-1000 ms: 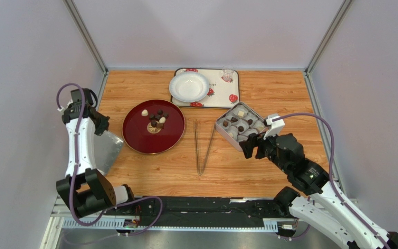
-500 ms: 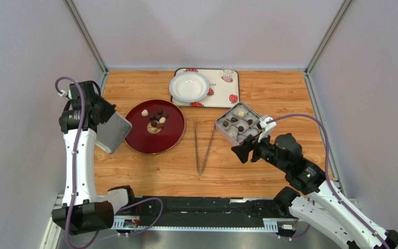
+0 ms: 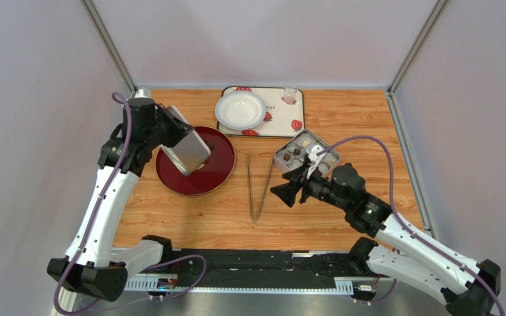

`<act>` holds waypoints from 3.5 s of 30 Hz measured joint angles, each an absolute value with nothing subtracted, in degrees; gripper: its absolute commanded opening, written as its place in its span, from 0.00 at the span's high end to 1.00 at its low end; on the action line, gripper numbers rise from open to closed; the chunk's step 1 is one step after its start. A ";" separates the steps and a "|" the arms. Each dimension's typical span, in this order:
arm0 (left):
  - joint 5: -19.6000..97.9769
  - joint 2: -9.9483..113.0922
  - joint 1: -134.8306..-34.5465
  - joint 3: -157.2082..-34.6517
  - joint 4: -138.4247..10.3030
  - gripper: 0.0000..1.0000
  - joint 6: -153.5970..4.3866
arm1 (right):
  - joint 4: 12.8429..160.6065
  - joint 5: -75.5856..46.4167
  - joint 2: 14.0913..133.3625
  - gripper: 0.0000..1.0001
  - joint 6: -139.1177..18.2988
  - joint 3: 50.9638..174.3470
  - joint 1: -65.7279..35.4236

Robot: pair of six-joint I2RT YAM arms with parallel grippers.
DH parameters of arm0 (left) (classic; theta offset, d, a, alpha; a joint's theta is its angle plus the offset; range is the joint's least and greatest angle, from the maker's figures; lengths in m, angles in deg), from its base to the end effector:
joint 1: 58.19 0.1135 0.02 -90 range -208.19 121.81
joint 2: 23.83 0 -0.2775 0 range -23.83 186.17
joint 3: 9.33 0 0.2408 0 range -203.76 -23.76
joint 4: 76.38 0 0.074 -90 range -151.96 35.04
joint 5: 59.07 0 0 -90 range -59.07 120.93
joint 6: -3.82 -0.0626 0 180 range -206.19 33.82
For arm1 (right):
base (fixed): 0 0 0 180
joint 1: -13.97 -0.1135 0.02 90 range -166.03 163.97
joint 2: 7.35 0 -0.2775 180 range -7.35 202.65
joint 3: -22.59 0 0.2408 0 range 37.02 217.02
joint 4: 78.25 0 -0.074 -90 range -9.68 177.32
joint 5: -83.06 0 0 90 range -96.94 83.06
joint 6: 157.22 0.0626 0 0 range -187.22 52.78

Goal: Pack the chocolate

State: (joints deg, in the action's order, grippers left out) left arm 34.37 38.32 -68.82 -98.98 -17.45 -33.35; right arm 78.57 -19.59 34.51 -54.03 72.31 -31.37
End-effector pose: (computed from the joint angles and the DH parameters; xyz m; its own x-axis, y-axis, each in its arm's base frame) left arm 0.2159 -0.0444 0.3989 -0.4965 -0.7161 -0.4906 -0.2667 0.6637 -0.6988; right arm 0.1183 0.1392 0.2959 -0.3731 -0.0608 -0.9258 -0.7779 0.5644 0.2764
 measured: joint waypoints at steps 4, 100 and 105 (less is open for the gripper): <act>35.70 39.41 -74.13 -98.76 -22.32 1.00 -29.96 | 90.63 -13.60 40.02 0.30 -57.38 71.54 -40.13; 43.94 40.15 -90.26 -89.12 -27.39 0.88 -18.83 | 129.30 36.41 76.15 0.63 -125.35 80.07 -62.51; 43.90 38.12 -90.40 -86.17 -30.01 0.96 -18.96 | 126.98 35.84 75.78 0.44 -122.86 80.70 -62.73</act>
State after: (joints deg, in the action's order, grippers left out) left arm 43.90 38.12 -90.40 -86.17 -30.01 -18.96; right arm 126.98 35.84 75.78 -122.86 80.70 -62.73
